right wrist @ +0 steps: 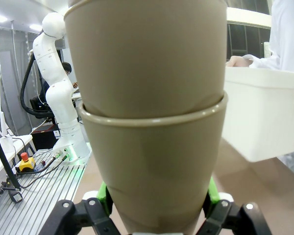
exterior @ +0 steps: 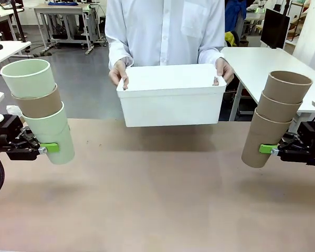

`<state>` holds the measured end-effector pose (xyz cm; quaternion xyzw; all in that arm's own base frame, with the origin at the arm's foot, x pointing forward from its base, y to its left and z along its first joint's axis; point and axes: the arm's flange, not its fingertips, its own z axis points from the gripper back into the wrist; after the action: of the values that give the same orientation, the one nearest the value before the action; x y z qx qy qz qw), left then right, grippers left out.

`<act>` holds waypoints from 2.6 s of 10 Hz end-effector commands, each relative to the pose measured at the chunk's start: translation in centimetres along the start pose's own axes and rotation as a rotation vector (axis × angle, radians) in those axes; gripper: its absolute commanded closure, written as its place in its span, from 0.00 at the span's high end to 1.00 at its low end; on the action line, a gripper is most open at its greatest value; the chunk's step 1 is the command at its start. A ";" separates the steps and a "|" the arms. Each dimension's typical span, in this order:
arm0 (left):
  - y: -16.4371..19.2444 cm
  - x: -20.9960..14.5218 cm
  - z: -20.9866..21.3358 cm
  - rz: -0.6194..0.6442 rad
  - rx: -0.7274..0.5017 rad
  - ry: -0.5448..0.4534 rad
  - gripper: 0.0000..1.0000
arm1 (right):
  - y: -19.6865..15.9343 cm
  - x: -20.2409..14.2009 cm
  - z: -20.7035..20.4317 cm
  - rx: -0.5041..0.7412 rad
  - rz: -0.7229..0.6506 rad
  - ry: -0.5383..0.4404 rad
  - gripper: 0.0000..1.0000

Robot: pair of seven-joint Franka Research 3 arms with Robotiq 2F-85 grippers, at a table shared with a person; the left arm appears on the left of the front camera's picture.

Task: Stack the cups and store them in the basket.
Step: Place the stack of Reusable plastic cups into the Pantry Basket.

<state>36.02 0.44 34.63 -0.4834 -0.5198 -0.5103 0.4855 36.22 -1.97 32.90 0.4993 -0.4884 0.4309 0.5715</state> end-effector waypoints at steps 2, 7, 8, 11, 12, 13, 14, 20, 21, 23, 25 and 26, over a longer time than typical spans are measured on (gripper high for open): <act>-0.1 0.5 -0.1 -0.008 -0.004 -0.005 0.85 | -0.2 0.4 -0.4 -0.013 0.010 -0.015 0.86; -0.1 0.5 -0.1 -0.008 -0.004 -0.005 0.85 | -0.2 0.4 -0.4 -0.013 0.010 -0.015 0.86; -0.1 0.5 -0.1 -0.008 -0.004 -0.005 0.85 | -0.2 0.4 -0.4 -0.013 0.010 -0.015 0.86; -0.1 0.5 -0.1 -0.008 -0.004 -0.005 0.85 | -0.2 0.4 -0.4 -0.013 0.010 -0.015 0.86; -0.1 0.5 -0.1 -0.008 -0.004 -0.005 0.85 | -0.2 0.4 -0.4 -0.013 0.010 -0.015 0.86; -0.1 0.5 -0.1 -0.008 -0.004 -0.005 0.85 | -0.2 0.4 -0.4 -0.013 0.010 -0.015 0.86; -0.1 0.5 -0.1 -0.008 -0.004 -0.005 0.85 | -0.2 0.4 -0.4 -0.013 0.010 -0.015 0.86; -0.1 0.5 -0.1 -0.008 -0.004 -0.005 0.85 | -0.2 0.4 -0.4 -0.013 0.010 -0.015 0.86; -0.1 0.5 -0.1 -0.008 -0.004 -0.005 0.85 | -0.2 0.4 -0.4 -0.013 0.010 -0.015 0.86; -0.1 0.5 -0.1 -0.008 -0.004 -0.005 0.85 | -0.2 0.4 -0.4 -0.013 0.010 -0.015 0.86; -0.1 0.5 -0.1 -0.008 -0.004 -0.005 0.85 | -0.2 0.4 -0.4 -0.013 0.010 -0.015 0.86; -0.1 0.5 -0.1 -0.008 -0.004 -0.005 0.85 | -0.2 0.4 -0.4 -0.013 0.010 -0.015 0.86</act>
<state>36.02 0.44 34.63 -0.4834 -0.5198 -0.5103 0.4855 36.22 -1.97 32.90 0.4993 -0.4884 0.4309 0.5715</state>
